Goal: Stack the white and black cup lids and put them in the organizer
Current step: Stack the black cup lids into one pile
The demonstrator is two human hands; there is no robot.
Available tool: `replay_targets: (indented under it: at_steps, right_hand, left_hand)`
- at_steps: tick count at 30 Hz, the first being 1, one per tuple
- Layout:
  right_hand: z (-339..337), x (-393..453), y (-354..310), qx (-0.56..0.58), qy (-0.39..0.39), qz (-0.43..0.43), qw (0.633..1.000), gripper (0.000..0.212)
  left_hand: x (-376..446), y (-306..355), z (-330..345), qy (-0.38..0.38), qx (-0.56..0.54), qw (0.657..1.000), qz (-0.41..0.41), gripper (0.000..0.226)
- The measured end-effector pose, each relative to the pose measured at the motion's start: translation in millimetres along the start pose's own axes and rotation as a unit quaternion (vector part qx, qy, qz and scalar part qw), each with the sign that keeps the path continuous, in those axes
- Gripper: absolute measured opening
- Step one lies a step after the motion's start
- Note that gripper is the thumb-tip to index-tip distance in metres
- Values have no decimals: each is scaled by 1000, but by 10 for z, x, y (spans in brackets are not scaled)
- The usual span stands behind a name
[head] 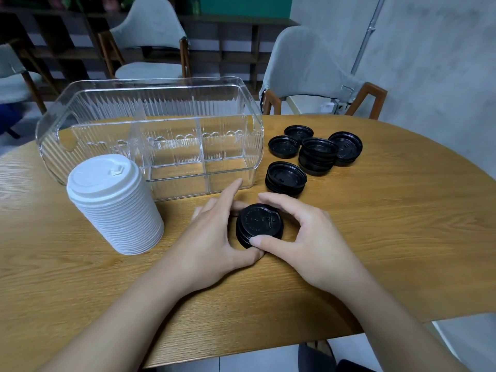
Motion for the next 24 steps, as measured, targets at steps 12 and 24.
replay_targets:
  at_steps: [12, 24]
  right_hand:
    - [30, 1, -15, -9, 8, -5, 1000, 71]
    - [-176, 13, -20, -44, 115, -53, 991, 49]
  left_hand:
    - [-5, 30, -9, 6, 14, 1000, 6, 122]
    - [-13, 28, -41, 16, 39, 998, 49, 101]
Point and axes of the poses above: each hand's wrist, its own x-axis towards the middle knuckle, its own z-axis out of the palm, y = z × x, the point moved 5 cm from there along x, towards the middle knuckle, and after that the axes turned 9 degrees about y, right-handed, at the moved point
